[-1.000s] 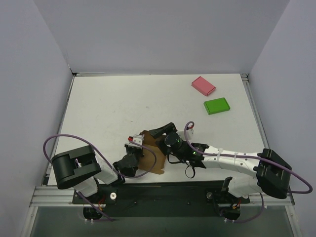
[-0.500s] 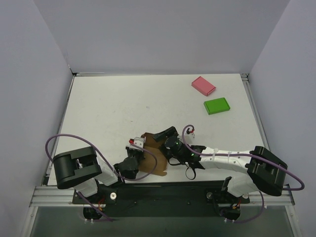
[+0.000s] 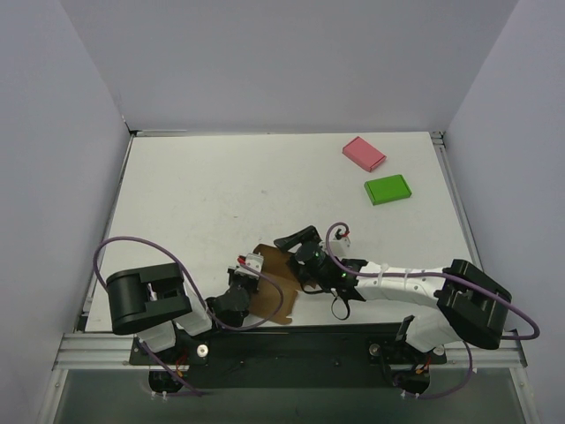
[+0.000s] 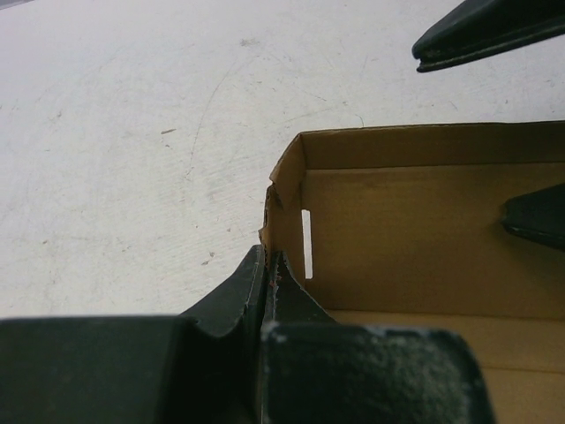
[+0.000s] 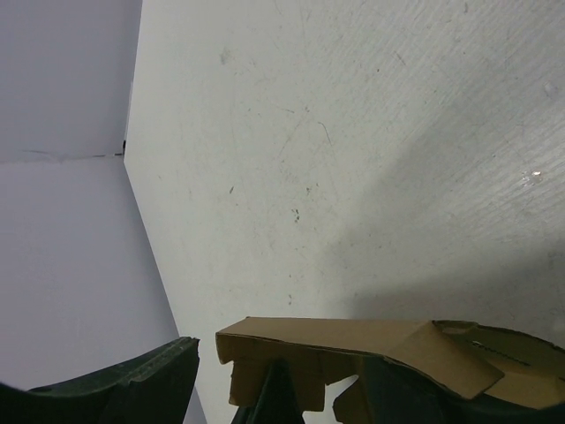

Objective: Fold the paper box

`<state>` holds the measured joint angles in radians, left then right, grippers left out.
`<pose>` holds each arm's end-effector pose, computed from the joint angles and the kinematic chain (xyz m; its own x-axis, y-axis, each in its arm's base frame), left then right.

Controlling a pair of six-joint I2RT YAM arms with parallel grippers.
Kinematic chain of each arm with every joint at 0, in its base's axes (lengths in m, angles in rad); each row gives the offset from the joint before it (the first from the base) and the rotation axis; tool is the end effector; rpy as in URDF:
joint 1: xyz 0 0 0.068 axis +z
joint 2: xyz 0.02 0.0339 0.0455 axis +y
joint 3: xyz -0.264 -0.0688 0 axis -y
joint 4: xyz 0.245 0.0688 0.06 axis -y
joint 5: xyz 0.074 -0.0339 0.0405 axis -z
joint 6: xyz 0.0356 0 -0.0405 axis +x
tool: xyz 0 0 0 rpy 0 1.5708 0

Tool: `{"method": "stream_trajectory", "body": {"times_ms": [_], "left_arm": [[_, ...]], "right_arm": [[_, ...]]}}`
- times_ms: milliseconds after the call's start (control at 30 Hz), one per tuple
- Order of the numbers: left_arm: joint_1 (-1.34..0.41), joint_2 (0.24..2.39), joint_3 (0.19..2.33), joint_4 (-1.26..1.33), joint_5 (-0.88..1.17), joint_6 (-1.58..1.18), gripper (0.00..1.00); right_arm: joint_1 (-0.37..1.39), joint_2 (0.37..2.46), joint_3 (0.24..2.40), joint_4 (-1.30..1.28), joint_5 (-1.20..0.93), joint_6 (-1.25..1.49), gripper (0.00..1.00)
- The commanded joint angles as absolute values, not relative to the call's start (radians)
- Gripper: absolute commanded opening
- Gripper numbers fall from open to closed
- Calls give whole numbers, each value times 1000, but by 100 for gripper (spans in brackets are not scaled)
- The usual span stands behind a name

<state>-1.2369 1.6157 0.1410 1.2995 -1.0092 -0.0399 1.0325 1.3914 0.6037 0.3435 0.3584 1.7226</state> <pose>0.0962 -0.1853 0.1229 -0.0663 0.1262 -0.9898 0.2275 0.9678 0.1081 0.1569 0.2384 0.1958 -0.6010 0.7992 -0.0125 0.3148 0.2510 0.9154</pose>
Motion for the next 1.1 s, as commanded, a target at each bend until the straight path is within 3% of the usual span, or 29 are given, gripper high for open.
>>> {"method": "stream_trajectory", "body": {"times_ms": [0, 300, 533, 733, 1067], "left_arm": [[-1247, 1640, 135, 1606, -1019, -17, 0], [-1255, 1644, 137, 1643, -1028, 20, 0], [-1264, 1648, 132, 1660, -1045, 32, 0], [-1266, 1640, 133, 1661, -1049, 40, 0], [-1282, 1646, 156, 1661, -1060, 87, 0]], "right_arm": [[1025, 1399, 597, 383, 379, 1740, 74], [1026, 1431, 606, 399, 359, 1776, 71], [1014, 1437, 610, 388, 364, 1819, 53], [996, 1434, 627, 353, 350, 1827, 45], [968, 1436, 618, 361, 321, 1878, 44]]}}
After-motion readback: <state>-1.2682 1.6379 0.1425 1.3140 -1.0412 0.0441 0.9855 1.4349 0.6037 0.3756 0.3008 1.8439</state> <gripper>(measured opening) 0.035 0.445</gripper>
